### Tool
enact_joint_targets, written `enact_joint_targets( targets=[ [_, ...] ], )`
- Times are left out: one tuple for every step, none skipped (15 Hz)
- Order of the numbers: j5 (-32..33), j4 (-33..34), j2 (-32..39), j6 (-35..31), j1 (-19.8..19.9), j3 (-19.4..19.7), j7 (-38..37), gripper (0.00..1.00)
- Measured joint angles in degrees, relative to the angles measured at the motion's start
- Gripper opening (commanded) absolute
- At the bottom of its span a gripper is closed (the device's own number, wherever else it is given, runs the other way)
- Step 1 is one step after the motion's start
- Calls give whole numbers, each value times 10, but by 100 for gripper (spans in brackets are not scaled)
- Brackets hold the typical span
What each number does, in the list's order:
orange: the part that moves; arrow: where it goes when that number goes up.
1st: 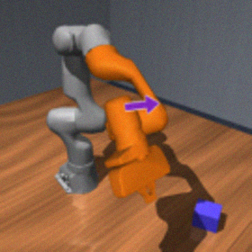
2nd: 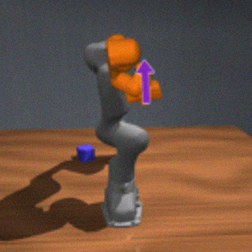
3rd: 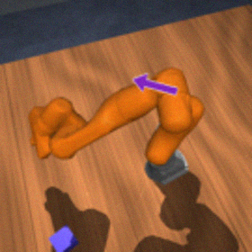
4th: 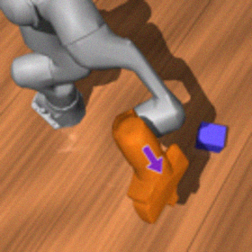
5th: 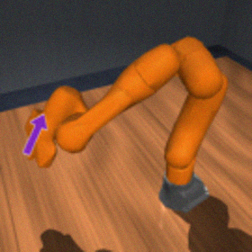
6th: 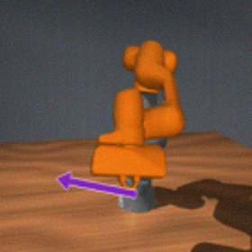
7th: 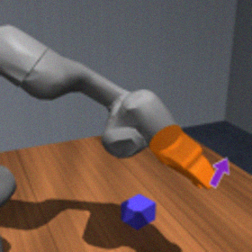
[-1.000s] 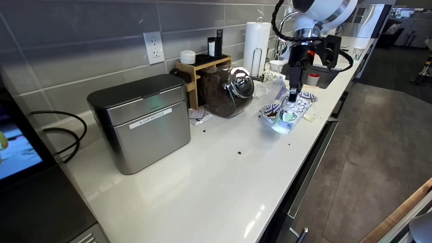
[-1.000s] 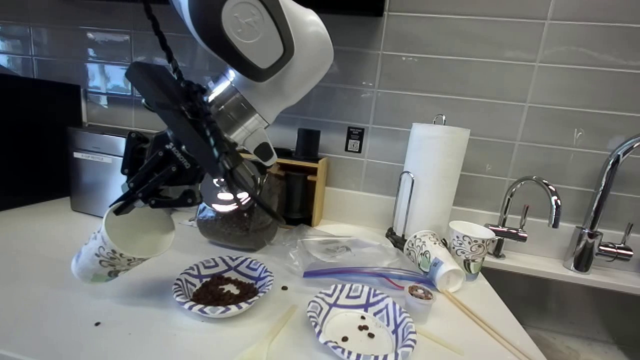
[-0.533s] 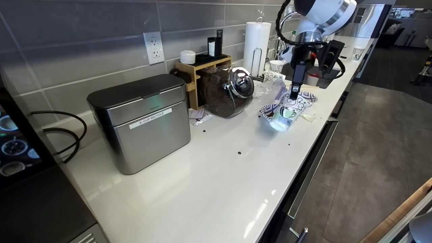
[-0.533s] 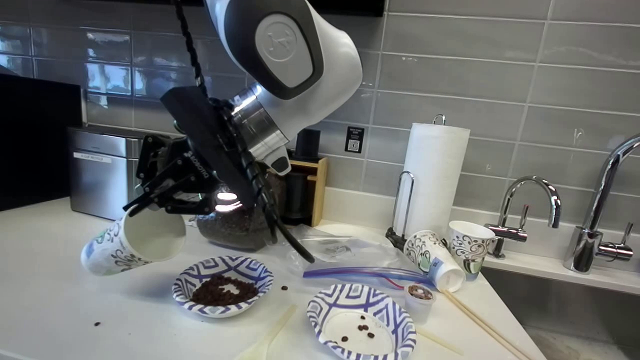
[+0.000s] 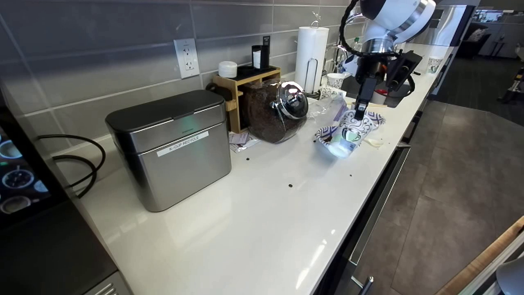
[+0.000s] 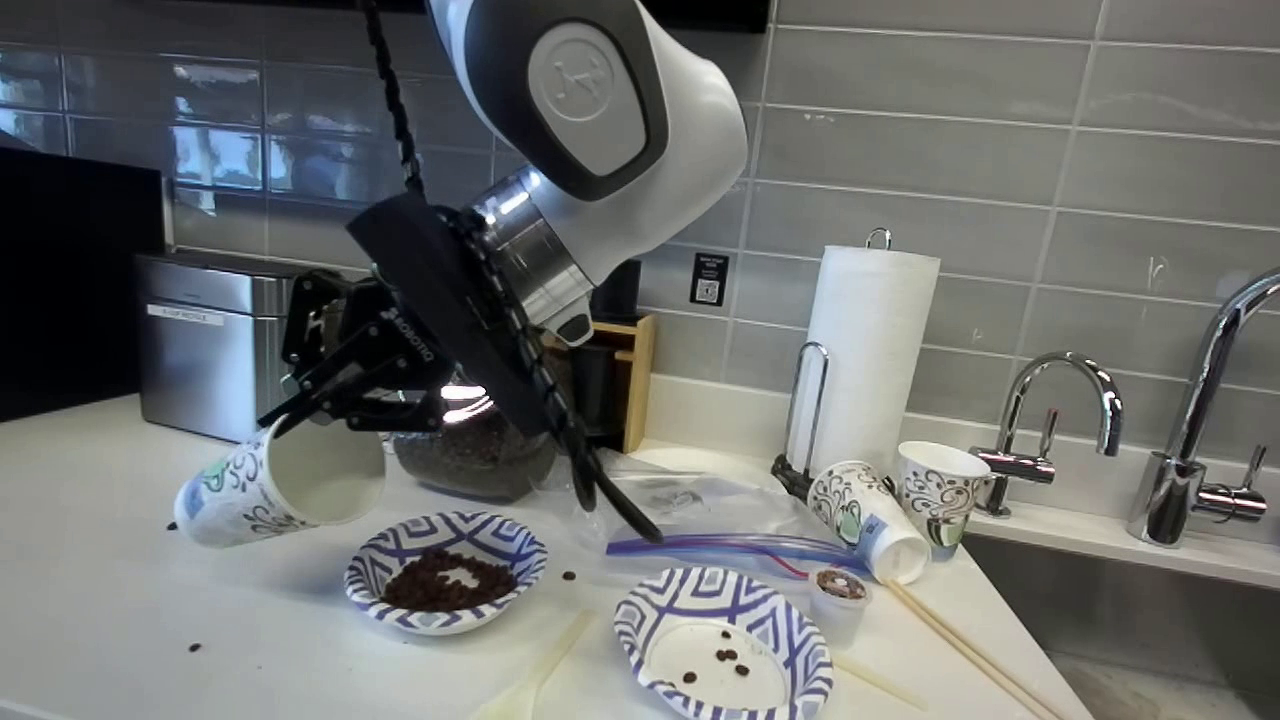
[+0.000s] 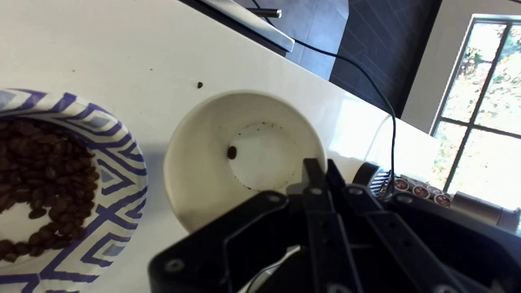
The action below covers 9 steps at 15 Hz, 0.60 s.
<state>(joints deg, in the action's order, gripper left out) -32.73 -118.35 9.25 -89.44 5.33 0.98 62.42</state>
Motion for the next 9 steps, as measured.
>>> enact_joint_targets(
  targets=[
    [-2,0,0,4,6,3,27,1],
    [-6,0,0,13,12,7,57,1],
    [-11,2,1,24,17,10,84,1],
    [-17,4,3,40,23,14,110,1],
    [-23,9,6,60,29,17,135,1],
    [-27,15,11,81,34,20,158,1],
    [-29,21,15,99,38,24,178,1],
    [-30,28,20,114,42,26,194,1],
    [-32,34,25,126,45,28,209,1]
  ],
)
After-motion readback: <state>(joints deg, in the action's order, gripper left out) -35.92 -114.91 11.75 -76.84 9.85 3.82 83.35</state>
